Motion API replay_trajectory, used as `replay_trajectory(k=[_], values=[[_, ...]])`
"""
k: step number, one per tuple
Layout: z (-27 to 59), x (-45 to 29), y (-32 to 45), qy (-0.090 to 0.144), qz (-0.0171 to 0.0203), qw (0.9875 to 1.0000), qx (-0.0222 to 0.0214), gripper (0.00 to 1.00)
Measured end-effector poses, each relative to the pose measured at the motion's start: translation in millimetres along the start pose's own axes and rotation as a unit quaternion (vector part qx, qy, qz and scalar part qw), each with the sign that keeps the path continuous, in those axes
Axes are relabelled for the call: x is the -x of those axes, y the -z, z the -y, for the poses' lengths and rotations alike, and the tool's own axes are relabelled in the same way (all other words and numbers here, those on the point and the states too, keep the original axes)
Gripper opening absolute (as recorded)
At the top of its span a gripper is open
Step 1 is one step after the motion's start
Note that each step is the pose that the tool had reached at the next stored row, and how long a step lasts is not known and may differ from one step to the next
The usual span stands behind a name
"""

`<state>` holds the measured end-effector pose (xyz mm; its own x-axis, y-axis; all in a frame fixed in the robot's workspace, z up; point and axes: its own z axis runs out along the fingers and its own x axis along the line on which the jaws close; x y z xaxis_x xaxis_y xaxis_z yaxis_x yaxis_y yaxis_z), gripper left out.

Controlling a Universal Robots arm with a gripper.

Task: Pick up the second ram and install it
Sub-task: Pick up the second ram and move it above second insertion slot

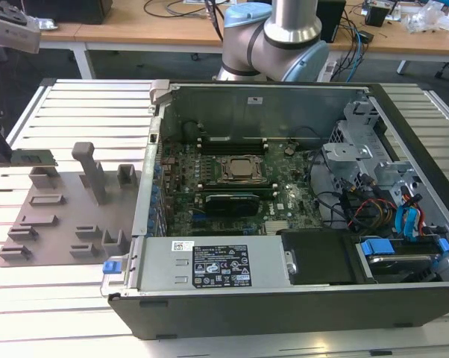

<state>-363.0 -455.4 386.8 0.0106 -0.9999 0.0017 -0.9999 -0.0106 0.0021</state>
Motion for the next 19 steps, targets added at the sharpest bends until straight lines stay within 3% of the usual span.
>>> replay_trajectory(k=[5,11,15,19], values=[[0.0,0.0,18.1,0.000,0.0000,1.0000,0.0001,0.13],[0.9,-0.1,19.3,0.000,-0.0001,1.0000,0.0002,0.13],[21.2,-0.3,19.1,0.000,0.0000,1.0000,0.0001,0.13],[57.4,-0.6,19.1,0.000,0.0000,1.0000,0.0002,0.13]])
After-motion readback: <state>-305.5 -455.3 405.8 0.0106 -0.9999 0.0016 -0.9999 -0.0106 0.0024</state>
